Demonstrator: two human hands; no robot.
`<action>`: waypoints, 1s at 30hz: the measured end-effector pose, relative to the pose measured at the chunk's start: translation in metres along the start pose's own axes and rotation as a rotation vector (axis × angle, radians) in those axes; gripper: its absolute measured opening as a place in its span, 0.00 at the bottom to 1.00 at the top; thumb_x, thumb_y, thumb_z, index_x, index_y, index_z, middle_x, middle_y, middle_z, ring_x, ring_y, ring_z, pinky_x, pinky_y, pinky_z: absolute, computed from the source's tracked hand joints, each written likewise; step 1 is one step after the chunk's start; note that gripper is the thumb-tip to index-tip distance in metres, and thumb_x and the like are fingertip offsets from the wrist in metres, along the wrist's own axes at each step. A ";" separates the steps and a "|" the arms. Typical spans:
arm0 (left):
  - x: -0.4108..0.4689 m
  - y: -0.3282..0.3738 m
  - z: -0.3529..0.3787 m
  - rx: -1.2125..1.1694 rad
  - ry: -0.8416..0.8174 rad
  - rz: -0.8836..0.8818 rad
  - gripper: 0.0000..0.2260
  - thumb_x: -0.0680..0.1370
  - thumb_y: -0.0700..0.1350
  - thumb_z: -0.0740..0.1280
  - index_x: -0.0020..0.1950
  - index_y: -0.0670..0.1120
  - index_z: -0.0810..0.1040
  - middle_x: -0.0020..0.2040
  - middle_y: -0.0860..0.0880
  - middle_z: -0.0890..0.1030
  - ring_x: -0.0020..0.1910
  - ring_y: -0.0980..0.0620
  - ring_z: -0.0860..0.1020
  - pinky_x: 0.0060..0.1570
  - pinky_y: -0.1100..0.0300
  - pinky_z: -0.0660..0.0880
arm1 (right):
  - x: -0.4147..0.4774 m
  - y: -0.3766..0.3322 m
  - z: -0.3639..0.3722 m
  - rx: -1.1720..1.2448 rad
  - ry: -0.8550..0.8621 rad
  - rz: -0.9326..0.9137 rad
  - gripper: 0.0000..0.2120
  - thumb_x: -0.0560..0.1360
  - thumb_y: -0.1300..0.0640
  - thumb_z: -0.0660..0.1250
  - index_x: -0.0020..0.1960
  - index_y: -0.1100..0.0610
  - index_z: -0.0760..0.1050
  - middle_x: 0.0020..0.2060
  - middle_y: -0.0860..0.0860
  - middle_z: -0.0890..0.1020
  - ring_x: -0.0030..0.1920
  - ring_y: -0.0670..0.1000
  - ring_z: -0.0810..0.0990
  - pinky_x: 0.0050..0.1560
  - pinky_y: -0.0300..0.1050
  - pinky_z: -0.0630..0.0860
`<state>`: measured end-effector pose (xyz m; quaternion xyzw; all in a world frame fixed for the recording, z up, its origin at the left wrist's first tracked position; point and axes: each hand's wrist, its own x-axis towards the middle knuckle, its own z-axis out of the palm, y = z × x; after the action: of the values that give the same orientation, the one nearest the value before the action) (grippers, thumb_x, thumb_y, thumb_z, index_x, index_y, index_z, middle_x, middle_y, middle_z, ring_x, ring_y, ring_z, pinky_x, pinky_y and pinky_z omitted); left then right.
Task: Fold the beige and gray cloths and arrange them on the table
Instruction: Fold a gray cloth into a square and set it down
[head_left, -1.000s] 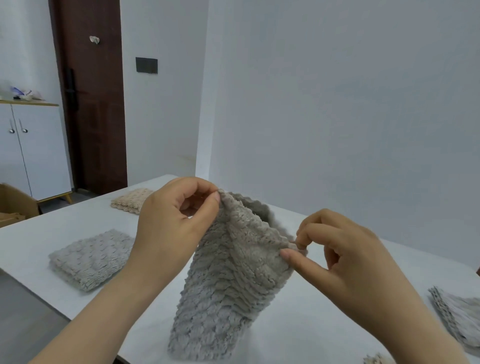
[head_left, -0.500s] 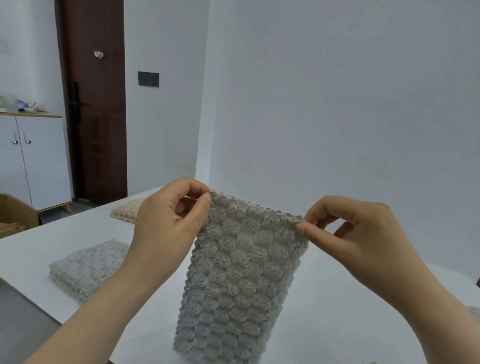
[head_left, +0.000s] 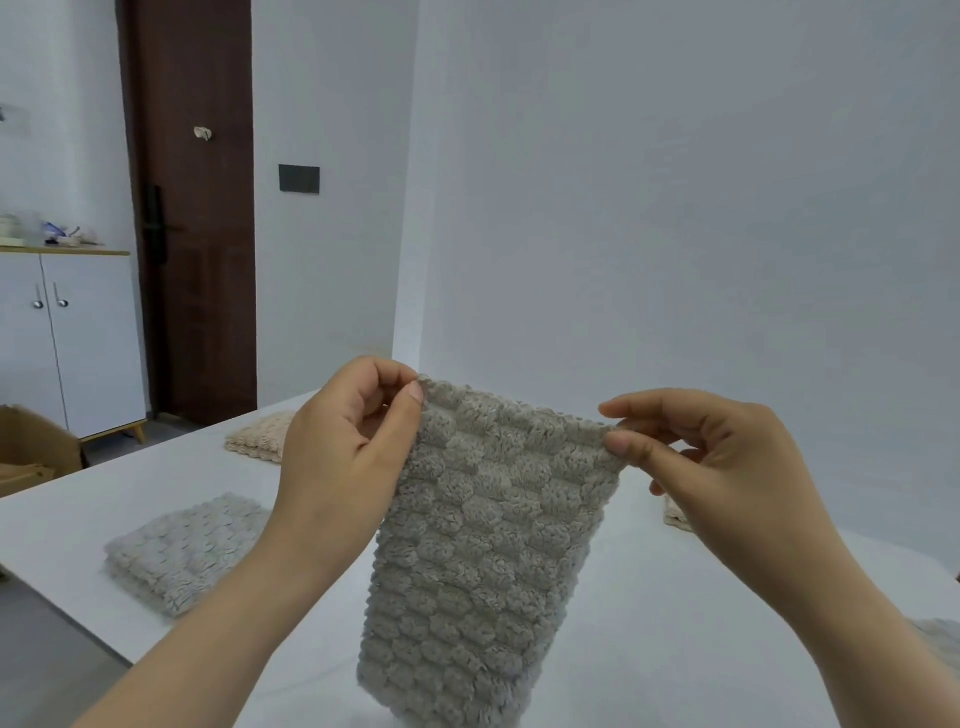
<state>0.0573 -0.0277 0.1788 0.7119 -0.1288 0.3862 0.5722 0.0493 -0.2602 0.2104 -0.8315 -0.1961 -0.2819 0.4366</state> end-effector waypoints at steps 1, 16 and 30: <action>-0.001 0.001 0.000 0.001 0.001 0.007 0.05 0.78 0.44 0.64 0.44 0.50 0.78 0.38 0.46 0.80 0.37 0.46 0.76 0.38 0.57 0.74 | 0.000 0.000 -0.001 -0.019 -0.007 0.008 0.07 0.70 0.56 0.75 0.44 0.43 0.83 0.36 0.42 0.84 0.34 0.44 0.79 0.34 0.40 0.77; -0.014 0.013 0.010 -0.042 -0.140 0.091 0.04 0.75 0.49 0.66 0.48 0.55 0.81 0.41 0.56 0.83 0.43 0.56 0.82 0.42 0.66 0.77 | 0.003 -0.024 0.047 0.045 -0.198 -0.104 0.03 0.74 0.55 0.70 0.42 0.51 0.82 0.36 0.48 0.85 0.39 0.47 0.83 0.44 0.52 0.79; -0.035 -0.023 0.004 -0.251 -0.230 -0.176 0.04 0.72 0.41 0.72 0.41 0.47 0.79 0.37 0.49 0.82 0.38 0.51 0.80 0.40 0.61 0.76 | 0.005 -0.021 0.053 0.037 -0.193 -0.042 0.05 0.73 0.52 0.70 0.41 0.51 0.82 0.35 0.47 0.84 0.39 0.47 0.82 0.43 0.51 0.80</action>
<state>0.0501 -0.0332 0.1374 0.6830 -0.1778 0.2318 0.6694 0.0565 -0.2040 0.2021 -0.8423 -0.2600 -0.2058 0.4249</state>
